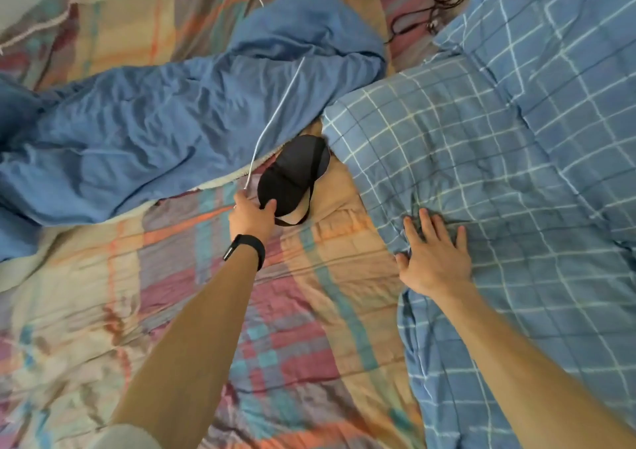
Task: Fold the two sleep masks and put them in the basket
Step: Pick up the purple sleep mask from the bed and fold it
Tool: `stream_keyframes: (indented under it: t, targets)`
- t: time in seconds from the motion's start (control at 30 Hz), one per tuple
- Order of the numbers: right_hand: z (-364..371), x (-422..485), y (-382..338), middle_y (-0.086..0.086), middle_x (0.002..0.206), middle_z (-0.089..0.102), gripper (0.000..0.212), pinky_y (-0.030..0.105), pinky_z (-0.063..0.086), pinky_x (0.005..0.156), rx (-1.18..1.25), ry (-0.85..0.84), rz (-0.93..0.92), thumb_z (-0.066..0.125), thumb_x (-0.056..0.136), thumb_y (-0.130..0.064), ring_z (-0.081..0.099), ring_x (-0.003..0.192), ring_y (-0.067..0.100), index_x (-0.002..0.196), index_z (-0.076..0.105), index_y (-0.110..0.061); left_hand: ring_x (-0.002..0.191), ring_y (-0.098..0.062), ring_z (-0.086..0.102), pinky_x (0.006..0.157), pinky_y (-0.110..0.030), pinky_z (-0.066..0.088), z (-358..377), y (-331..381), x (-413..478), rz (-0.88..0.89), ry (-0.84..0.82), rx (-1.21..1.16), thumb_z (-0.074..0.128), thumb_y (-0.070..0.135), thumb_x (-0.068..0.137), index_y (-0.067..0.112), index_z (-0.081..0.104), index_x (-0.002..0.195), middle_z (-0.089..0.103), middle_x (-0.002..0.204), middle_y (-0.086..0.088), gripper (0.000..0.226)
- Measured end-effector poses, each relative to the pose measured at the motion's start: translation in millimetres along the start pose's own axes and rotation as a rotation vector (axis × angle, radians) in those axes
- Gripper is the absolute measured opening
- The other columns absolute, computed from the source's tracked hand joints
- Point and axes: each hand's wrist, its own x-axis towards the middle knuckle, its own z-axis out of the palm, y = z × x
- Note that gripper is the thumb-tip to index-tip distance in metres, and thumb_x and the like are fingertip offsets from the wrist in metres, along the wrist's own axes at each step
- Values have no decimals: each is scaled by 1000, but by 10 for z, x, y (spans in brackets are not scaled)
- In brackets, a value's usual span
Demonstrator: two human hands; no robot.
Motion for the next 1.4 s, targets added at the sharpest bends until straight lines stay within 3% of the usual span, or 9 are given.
stream_keyframes:
  t: [0.13, 0.33, 0.57, 0.83, 0.97, 1.07, 1.17, 1.27, 1.4]
  targets:
    - [-77, -27, -11, 1, 167, -12, 75, 58, -4, 119, -26, -50, 5, 31, 94, -55, -6, 154, 24, 157, -1, -29, 92, -38, 65, 74, -35, 46, 3, 21, -185, 69, -87, -5, 59, 19, 89, 14, 67, 94, 67, 79, -8, 10]
    - [-531, -272, -231, 6, 168, 0, 86, 65, -7, 116, 14, -175, 48, 32, 87, -71, 3, 154, 28, 157, 7, -29, 83, -32, 61, 64, -31, 40, -418, -118, -1030, 253, -124, -1, 55, 22, 93, 17, 67, 101, 67, 91, -13, 16]
    - [-660, -1898, -1066, -17, 158, 24, 93, 39, 21, 121, 1162, 180, 25, 69, 80, -59, 21, 148, 10, 153, 14, -43, 83, -27, 66, 73, -42, 54, -1300, -517, -2030, 311, -251, -109, 57, 25, 95, 20, 70, 103, 70, 95, -9, 16]
    - [-605, -3429, -1490, -9, 164, 18, 115, 39, 19, 121, 1139, 338, 33, 85, 70, -47, 19, 149, 7, 156, 10, -33, 90, -15, 61, 74, -27, 50, -2383, -1493, -3000, 427, -360, -154, 59, 29, 95, 31, 71, 111, 65, 108, 2, 20]
    - [-663, -4059, -1823, -10, 144, 54, 75, 34, 41, 107, 1004, 184, -58, 68, 79, -60, 52, 128, 9, 143, 45, -30, 94, -16, 63, 84, -38, 53, -3038, -2056, -3459, 464, -447, -210, 62, 36, 93, 40, 70, 110, 69, 105, 8, 19]
    - [-723, -4570, -2273, -22, 99, 75, 17, 12, 50, 78, 1003, 238, -151, 64, 90, -44, 69, 95, 0, 107, 69, -45, 90, -4, 67, 80, -22, 52, -3579, -2491, -3778, 494, -745, -365, 66, 58, 83, 52, 69, 110, 73, 98, 20, 28]
    - [-752, -5018, -2751, -23, 69, 69, 21, 9, 41, 53, 1006, 228, -253, 62, 94, -35, 61, 60, -4, 80, 66, -52, 94, 1, 63, 77, -13, 47, -3891, -2888, -3898, 559, -681, -426, 67, 49, 87, 47, 70, 106, 69, 106, 25, 19]
    - [-735, -5349, -3162, -18, 67, 72, 24, 17, 47, 49, 1097, 115, -317, 62, 95, -27, 65, 55, 0, 86, 70, -48, 102, -4, 55, 76, -13, 41, -4073, -3169, -3838, 564, -315, -438, 78, 38, 79, 43, 58, 106, 55, 114, 19, 33]
    - [-739, -5594, -3574, -20, 66, 72, 25, 9, 42, 49, 1141, -12, -384, 56, 85, -25, 62, 54, -3, 103, 71, -33, 105, 5, 58, 77, -12, 43, -4328, -3359, -3764, 562, -327, -490, 76, 40, 81, 42, 59, 118, 63, 112, 28, 41]
